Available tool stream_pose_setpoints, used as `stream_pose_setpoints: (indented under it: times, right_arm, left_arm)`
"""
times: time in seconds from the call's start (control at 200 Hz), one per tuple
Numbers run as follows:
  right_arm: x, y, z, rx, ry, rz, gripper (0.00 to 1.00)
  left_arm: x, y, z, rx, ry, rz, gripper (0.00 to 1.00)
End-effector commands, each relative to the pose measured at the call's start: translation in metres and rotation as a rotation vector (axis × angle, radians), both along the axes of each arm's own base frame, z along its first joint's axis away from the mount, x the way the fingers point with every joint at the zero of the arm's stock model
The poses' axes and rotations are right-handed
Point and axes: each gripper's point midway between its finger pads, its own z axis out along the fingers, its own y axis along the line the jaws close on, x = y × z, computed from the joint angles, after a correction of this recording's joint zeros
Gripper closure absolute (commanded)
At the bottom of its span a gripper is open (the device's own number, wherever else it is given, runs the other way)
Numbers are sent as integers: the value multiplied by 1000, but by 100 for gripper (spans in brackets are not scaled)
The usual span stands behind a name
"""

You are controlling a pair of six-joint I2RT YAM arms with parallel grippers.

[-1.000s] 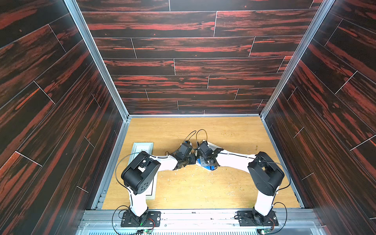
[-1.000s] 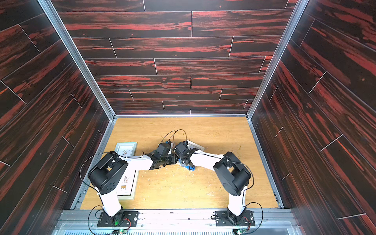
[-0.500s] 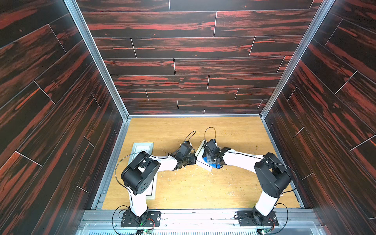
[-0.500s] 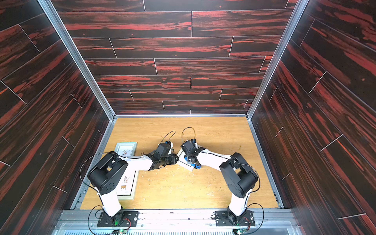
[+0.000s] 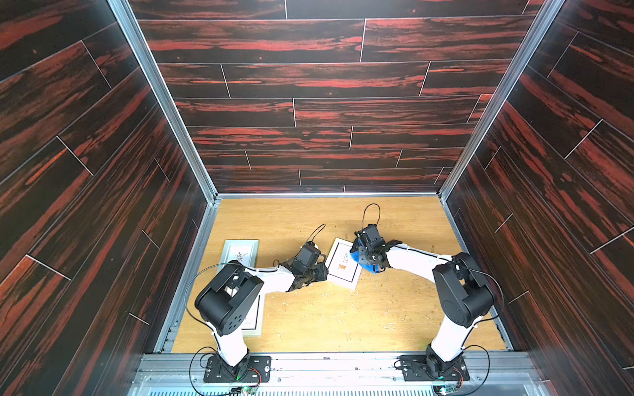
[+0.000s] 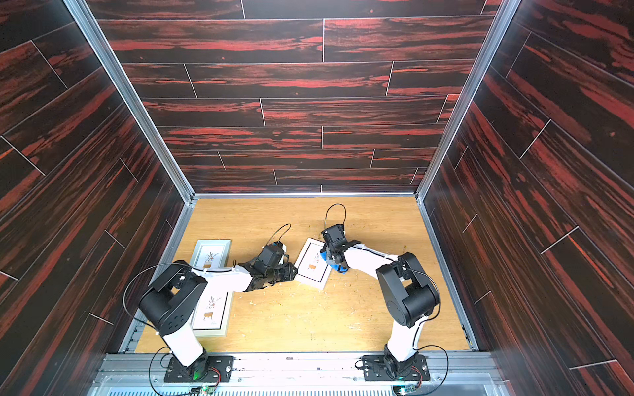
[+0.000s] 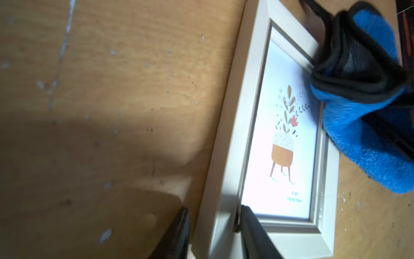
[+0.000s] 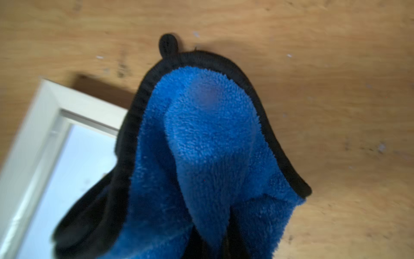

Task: Wipe the picture frame with a cloth
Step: Wipe the dirt from the picture frame, then adjust the cleaning item.

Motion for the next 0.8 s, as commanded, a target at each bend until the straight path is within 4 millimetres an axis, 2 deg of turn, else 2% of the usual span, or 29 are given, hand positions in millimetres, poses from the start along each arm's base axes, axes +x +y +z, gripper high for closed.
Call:
stream_pose_setpoints:
  times: [0.0,0.16,0.306,0.351,0.541,0.621,0.792]
  right_arm:
    - [-2,29,38,146,-81,104,100]
    - [-20,51,66,324,-116,201,100]
    - [-42,66,82,480,-136,286,100]
    - [-49,71,85,528,-140,310,100]
    - [-63,87,98,683,-147,358,100]
    - [-68,94,104,741,-151,371,100]
    - [-76,112,117,788,-170,412,100]
  left_arm:
    - [-25,13,-1,32,101,14,51]
    - [-10,12,37,1,19,39,34]
    - [-2,17,70,-56,-94,58,31]
    - [-2,15,85,-108,-150,52,30]
    - [-15,0,139,-352,-362,-41,25]
    - [-20,-9,152,-442,-410,-81,24]
    - [-23,-22,165,-562,-442,-120,22]
